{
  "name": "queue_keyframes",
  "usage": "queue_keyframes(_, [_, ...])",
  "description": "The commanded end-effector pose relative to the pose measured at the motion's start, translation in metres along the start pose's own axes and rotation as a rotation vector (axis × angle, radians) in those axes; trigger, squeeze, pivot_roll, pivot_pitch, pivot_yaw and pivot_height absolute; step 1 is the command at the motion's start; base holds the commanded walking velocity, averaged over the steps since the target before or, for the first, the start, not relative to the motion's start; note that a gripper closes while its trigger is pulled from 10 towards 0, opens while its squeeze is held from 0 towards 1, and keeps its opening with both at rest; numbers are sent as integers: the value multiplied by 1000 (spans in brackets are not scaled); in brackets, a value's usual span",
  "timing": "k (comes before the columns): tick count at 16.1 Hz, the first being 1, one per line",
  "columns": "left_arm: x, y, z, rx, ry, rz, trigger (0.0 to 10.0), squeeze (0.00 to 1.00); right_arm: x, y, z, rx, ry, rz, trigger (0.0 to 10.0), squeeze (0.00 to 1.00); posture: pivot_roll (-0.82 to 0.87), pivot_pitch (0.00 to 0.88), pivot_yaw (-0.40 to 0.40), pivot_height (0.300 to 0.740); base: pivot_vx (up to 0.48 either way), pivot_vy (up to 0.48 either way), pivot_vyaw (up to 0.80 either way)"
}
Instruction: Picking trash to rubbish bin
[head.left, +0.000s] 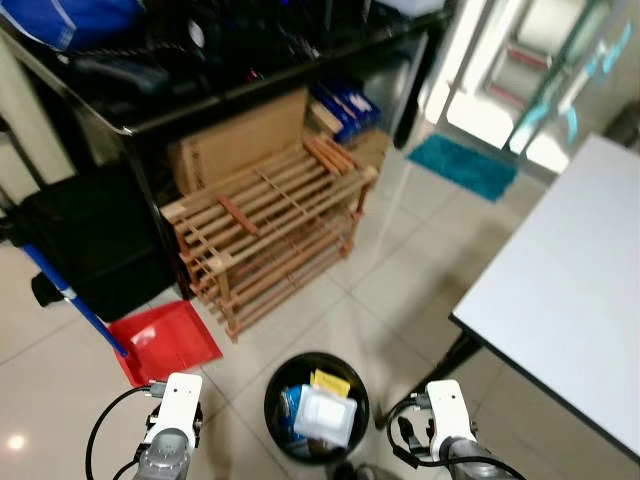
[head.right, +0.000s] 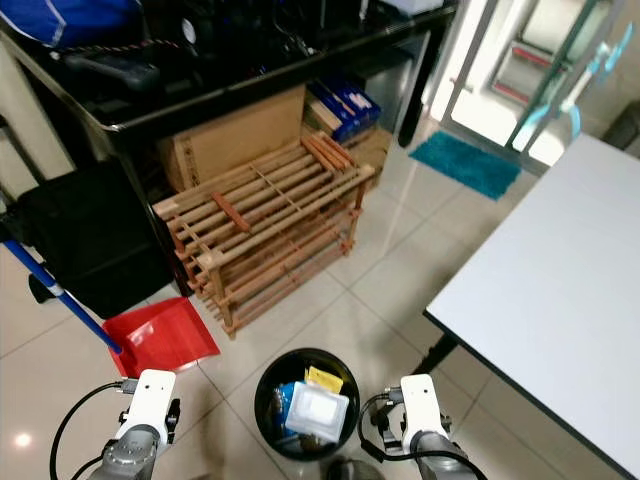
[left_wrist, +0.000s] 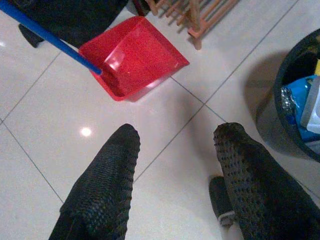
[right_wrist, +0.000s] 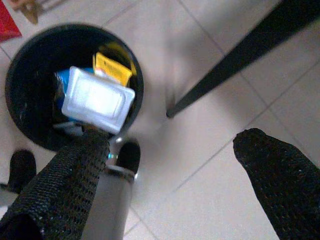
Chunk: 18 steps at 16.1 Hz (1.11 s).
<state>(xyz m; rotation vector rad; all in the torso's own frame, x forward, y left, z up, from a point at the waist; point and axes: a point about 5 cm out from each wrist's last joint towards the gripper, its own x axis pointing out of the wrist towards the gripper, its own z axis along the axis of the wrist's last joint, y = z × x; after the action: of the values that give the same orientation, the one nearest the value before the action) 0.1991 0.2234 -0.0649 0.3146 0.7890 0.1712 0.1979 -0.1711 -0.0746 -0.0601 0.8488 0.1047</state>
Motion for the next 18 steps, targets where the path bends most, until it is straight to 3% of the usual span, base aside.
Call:
queue_keyframes(1, [-3,-5,-9,31,31,-5,10000,0,-2,-5,-4,12,1,-12,10000,0,34,22,-90,740,0,0,0])
queue_keyframes(7, [-5,-11,-16,82,62,2,10000,0,0,2,-3,31,1,11,10000,0,39,0,-102,740,0,0,0])
queue_keyframes(15, [-4,-9,-15,58,74,34,10000,0,-1,-4,-7,56,15,-5,10000,0,32,25,-107,740,0,0,0])
queue_keyframes(18, [-4,-8,-14,54,75,34,10000,0,-1,-3,-5,67,12,-5,10000,0,27,35,-103,740,-247,0,0])
